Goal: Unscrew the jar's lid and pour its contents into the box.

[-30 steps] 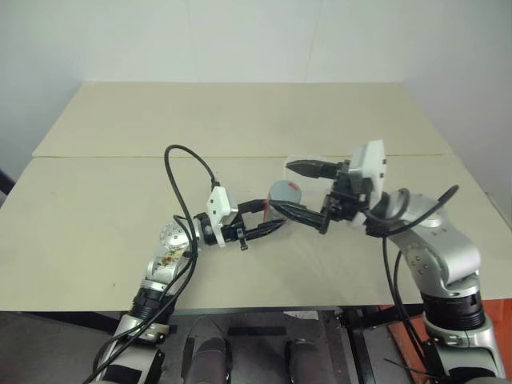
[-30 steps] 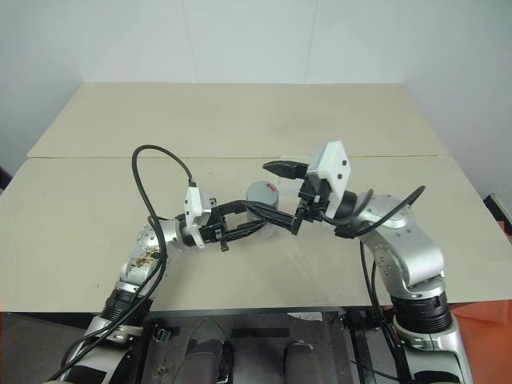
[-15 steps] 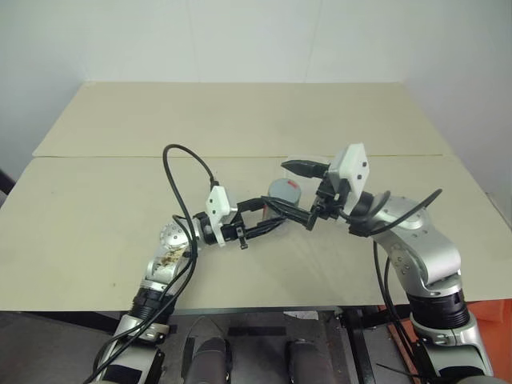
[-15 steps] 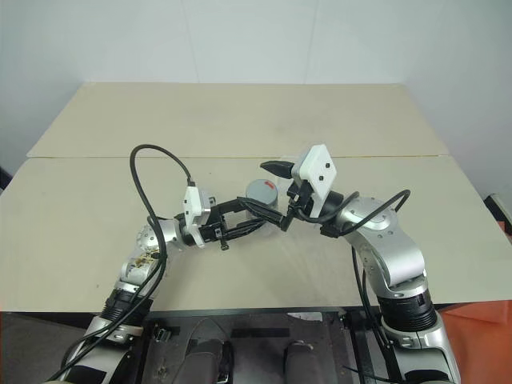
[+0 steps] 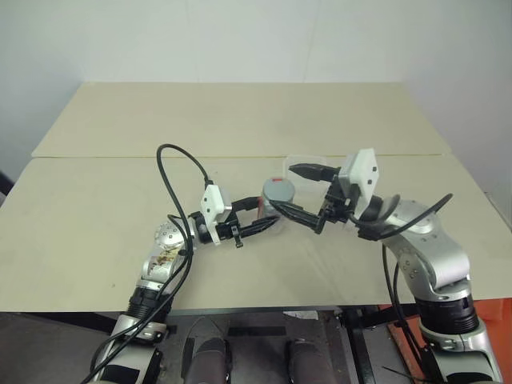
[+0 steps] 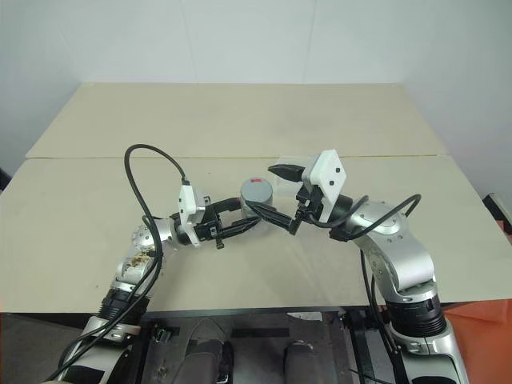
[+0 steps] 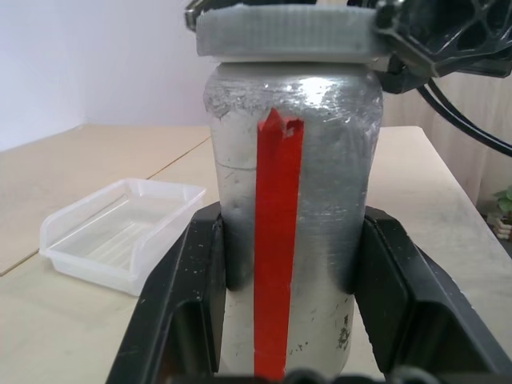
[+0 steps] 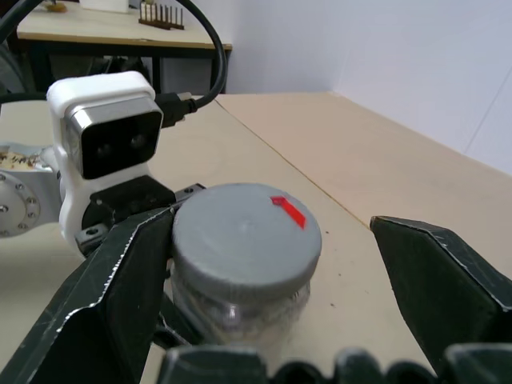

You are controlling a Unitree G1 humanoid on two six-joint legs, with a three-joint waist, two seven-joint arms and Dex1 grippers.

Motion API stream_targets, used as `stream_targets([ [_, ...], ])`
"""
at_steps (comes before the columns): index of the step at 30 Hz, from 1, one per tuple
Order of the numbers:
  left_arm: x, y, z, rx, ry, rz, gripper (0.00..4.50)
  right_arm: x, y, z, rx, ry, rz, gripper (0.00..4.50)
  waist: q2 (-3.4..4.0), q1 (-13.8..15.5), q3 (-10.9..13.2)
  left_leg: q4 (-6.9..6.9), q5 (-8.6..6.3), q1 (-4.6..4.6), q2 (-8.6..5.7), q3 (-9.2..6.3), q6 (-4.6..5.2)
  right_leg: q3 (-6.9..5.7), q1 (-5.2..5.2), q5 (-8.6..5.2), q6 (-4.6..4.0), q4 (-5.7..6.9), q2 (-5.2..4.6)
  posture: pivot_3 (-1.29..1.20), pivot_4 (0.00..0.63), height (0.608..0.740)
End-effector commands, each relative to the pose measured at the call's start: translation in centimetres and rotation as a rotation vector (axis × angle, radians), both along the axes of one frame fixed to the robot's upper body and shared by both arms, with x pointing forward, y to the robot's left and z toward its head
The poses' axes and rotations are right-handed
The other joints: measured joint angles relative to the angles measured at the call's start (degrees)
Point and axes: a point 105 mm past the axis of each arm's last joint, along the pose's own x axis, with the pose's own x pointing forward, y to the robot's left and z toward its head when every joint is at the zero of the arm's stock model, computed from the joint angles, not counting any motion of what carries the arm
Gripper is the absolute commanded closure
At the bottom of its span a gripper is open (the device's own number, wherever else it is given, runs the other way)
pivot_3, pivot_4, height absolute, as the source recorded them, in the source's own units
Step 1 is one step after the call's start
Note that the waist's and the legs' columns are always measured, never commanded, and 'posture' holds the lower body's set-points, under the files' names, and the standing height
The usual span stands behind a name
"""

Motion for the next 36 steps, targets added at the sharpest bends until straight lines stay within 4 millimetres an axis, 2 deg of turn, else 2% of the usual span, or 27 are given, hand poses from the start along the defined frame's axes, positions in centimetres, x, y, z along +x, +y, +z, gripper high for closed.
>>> stream_targets([
  [1,-0.1,0.3,1.3,-0.033,-0.049,-0.021,2.58,0.4,-1.9,1.0,0.009,-0.049,-0.052,0.02,0.0,0.0,0.0,0.0,0.0,0.0,0.0,0.0,0.0,0.0,0.0,0.0,0.0,0.0,0.0,0.0,0.15,0.74],
  [20,-0.2,0.4,1.1,-0.035,-0.044,-0.021,2.58,1.3,-3.6,0.7,-0.011,-0.062,-0.119,0.02,0.0,0.0,0.0,0.0,0.0,0.0,0.0,0.15,0.0,0.0,0.0,0.0,0.0,-0.01,0.0,0.0,0.15,0.74],
  [26,-0.1,0.3,1.0,-0.033,-0.043,-0.017,2.58,0.3,-4.2,0.2,-0.026,-0.02,-0.1,0.02,0.0,0.2,0.0,0.0,0.0,-0.02,-0.01,0.2,0.0,0.0,0.01,0.0,0.0,-0.03,-0.02,0.0,0.15,0.74],
  [30,-0.1,0.2,0.7,-0.031,-0.039,-0.014,2.58,-1.9,-3.2,0.2,-0.046,0.005,0.0,0.02,0.0,0.3,0.0,-0.01,0.0,-0.02,0.0,0.2,0.0,0.0,0.01,0.0,0.0,-0.04,-0.01,0.0,0.15,0.74],
  [36,0.1,-0.1,0.4,-0.023,-0.042,0.007,2.58,-2.7,-1.0,0.7,-0.008,0.006,0.05,0.02,0.0,-0.1,0.0,0.01,0.0,0.04,0.01,-0.05,0.0,0.01,0.03,0.0,0.0,0.05,0.0,0.0,0.15,0.74],
])
